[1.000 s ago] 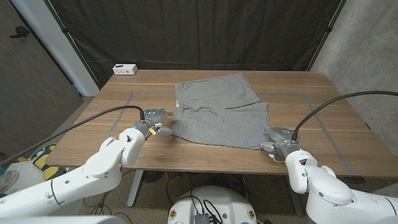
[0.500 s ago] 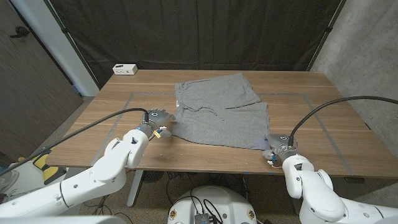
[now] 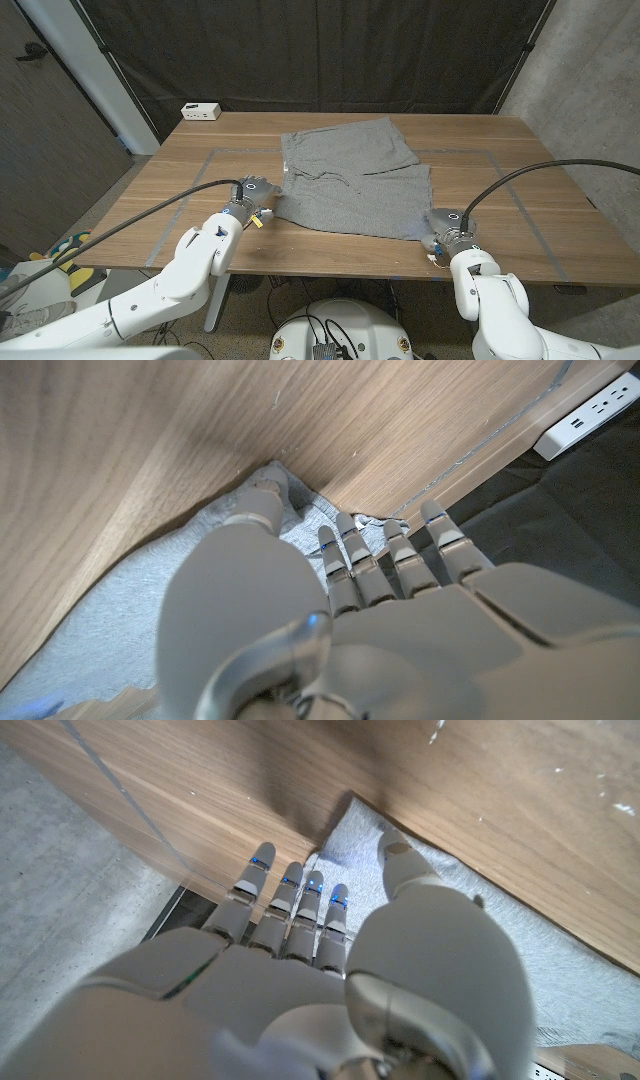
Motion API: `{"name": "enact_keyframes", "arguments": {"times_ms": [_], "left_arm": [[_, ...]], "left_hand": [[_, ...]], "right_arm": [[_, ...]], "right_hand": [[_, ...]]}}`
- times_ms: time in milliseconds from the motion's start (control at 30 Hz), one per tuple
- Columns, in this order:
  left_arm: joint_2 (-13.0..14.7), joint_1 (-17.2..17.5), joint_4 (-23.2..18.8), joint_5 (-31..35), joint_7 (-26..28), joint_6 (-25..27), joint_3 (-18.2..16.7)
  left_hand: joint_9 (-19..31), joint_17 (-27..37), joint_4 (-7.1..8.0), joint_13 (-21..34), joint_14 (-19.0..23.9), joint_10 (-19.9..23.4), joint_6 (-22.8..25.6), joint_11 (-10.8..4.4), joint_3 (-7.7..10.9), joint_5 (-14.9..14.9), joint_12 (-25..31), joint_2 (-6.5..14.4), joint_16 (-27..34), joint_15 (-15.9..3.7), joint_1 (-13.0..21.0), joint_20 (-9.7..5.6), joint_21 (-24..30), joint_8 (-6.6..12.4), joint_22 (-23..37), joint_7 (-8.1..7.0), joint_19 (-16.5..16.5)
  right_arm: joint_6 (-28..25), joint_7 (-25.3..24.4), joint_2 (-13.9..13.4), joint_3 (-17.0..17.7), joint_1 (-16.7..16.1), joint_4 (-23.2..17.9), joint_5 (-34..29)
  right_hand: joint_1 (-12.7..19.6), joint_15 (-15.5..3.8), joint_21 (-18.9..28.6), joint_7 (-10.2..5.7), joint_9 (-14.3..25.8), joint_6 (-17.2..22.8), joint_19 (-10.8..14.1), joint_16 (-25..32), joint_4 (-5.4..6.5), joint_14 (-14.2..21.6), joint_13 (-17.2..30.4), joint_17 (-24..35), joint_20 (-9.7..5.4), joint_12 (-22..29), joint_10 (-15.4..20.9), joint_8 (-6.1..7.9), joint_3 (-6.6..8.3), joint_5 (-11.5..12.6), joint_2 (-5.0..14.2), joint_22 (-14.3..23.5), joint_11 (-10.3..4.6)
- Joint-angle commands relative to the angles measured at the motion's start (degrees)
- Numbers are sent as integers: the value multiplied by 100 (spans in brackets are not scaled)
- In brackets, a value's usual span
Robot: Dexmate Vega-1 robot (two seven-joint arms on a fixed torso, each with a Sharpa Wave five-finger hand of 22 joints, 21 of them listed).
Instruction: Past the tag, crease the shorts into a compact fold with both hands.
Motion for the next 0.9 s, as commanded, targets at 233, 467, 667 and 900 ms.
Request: {"name": "enact_keyframes", "arguments": {"times_ms": [233,467,667,900], "left_arm": [[-319,14,339,846,-315,-28,11],[-489,29,639,1130,36,-95,34],[-609,177,908,571,1061,-311,-175],[-548,294,729,423,1476,-271,-260]], "left_hand": [[27,-1,-36,4,219,375,290,-76,-62,-87,40,107,19,-394,226,-73,27,55,23,-52,154],[21,8,-49,8,618,1057,1011,-120,-225,-240,73,218,66,-667,549,-194,66,208,33,-116,356],[4,36,-15,20,1263,1857,1943,-112,-469,-305,92,335,143,-925,811,-333,178,350,59,-171,659],[79,92,386,197,634,-209,-488,258,-1600,124,-401,-659,-178,-225,-240,140,-45,-293,107,842,160]], "right_arm": [[914,1394,755,912,-611,767,-1370],[1247,1102,1053,1390,-980,887,-1262],[1466,1014,1185,1659,-1169,884,-1250],[1678,1052,1352,1884,-1267,924,-1275]], "right_hand": [[345,-571,-2,-132,18,283,62,70,-81,84,29,59,-55,21,129,40,-9,76,-74,16,-72],[509,-685,-26,-264,16,924,43,206,11,254,39,155,-105,98,466,188,-110,106,-42,21,-220],[733,-816,3,-205,9,1929,147,606,43,770,133,423,-199,434,1295,377,-258,70,104,30,-153],[703,-763,14,-105,5,2134,177,737,116,814,171,581,-190,453,1291,338,-391,14,141,36,-15]]}}
